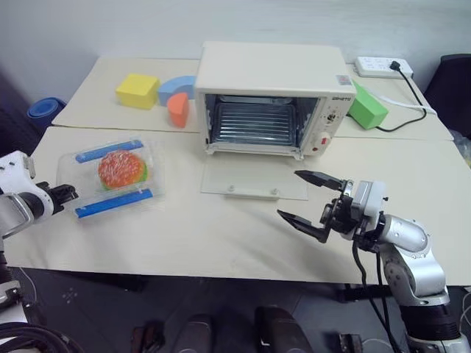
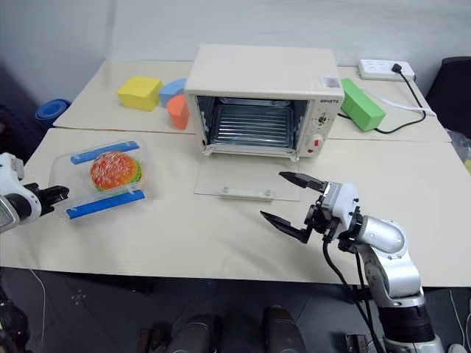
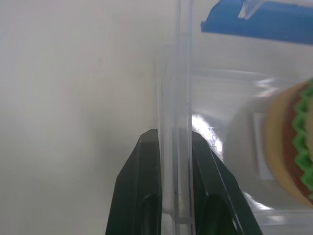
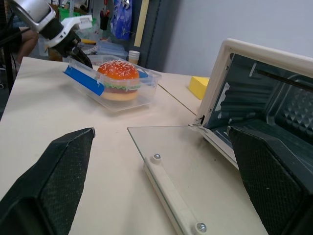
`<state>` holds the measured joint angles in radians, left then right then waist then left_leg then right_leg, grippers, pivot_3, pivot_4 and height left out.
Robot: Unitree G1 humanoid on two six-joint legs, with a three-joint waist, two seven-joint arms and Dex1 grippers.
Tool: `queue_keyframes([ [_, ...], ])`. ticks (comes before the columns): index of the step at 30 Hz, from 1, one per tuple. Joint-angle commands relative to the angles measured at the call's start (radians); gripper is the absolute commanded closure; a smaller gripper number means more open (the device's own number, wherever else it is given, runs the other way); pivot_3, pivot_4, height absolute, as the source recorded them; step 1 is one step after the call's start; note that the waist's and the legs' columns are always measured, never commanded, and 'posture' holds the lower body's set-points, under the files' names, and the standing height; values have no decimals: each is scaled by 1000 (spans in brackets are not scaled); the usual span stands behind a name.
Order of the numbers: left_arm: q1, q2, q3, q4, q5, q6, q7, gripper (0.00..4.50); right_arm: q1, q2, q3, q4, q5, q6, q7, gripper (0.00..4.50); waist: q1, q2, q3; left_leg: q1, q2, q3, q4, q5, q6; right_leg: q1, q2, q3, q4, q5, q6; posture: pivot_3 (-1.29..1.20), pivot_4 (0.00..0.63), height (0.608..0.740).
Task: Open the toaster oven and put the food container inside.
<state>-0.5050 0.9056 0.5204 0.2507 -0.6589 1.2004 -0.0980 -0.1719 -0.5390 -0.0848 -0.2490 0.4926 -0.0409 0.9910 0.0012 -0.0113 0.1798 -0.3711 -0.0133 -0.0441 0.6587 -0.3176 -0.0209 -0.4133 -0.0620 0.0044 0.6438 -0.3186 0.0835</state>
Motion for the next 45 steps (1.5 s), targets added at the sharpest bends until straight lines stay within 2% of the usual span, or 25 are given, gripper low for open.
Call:
queue_keyframes([
  [1,-56,63,-68,-96,-10,5,-125,4249,25,-21,-45,-35,6,-20,-6,0,1,0,0,0,0,0,0,0,0,0,0,0,0,0,0,0,150,740],
  [5,-164,40,-139,-184,-55,102,-178,4249,63,-29,-72,-47,3,-25,-18,0,1,0,0,-1,-1,0,0,0,0,0,-1,0,0,0,0,0,150,740],
  [9,-271,-31,-197,-249,-76,187,-192,4249,98,-30,-90,-60,-1,-27,-31,0,0,0,0,-1,-1,0,0,0,1,0,-1,0,1,0,0,0,150,740],
  [16,-459,-296,-294,-239,-17,234,-104,4249,202,-52,-194,-125,5,-26,-85,0,-2,-1,0,-1,-1,2,2,0,1,0,0,1,3,0,0,0,150,740],
  [20,-472,-421,-368,-215,63,194,-47,4249,293,-51,-245,-178,7,-24,-107,0,-1,0,0,0,-1,3,2,0,0,0,1,1,3,0,1,0,150,740],
  [26,-461,-558,-342,-189,140,130,29,4249,343,-30,-246,-231,-2,-26,-154,0,-1,-1,0,0,-1,3,4,1,0,0,1,2,4,0,1,0,150,740],
  [28,-456,-587,-339,-186,161,118,47,3506,357,-23,-244,-239,-5,-28,-165,0,-1,-1,0,0,-1,3,4,1,0,0,2,2,4,0,1,0,150,740],
  [31,-449,-609,-335,-191,175,110,48,2672,370,-15,-239,-244,-7,-31,-177,0,2,-1,0,0,-1,3,4,1,0,0,1,2,4,0,1,0,150,740],
  [35,-442,-610,-310,-211,171,102,23,1426,377,-19,-235,-254,20,7,-186,0,2,-1,0,0,-1,3,4,1,0,0,1,2,4,0,2,0,150,740],
  [38,-423,-577,-275,-243,132,29,-66,565,373,-49,-213,-283,59,71,-170,0,0,-1,0,1,-1,3,4,1,0,0,1,2,4,0,1,0,150,740],
  [40,-385,-486,-286,-257,122,-24,-187,565,364,-82,-191,-306,81,143,-164,0,-6,-1,0,0,-1,3,4,1,-1,0,2,1,3,0,1,0,150,740],
  [42,-327,-375,-320,-276,117,-89,-335,516,348,-108,-163,-318,86,203,-168,354,-10,-1,0,1,0,4,3,2,-2,0,3,2,4,0,1,0,150,740],
  [45,-181,-191,-367,-287,142,-326,-652,1095,288,-141,-78,-307,47,289,-177,1155,-14,0,0,2,1,4,2,2,-3,0,3,2,3,0,1,0,150,740],
])
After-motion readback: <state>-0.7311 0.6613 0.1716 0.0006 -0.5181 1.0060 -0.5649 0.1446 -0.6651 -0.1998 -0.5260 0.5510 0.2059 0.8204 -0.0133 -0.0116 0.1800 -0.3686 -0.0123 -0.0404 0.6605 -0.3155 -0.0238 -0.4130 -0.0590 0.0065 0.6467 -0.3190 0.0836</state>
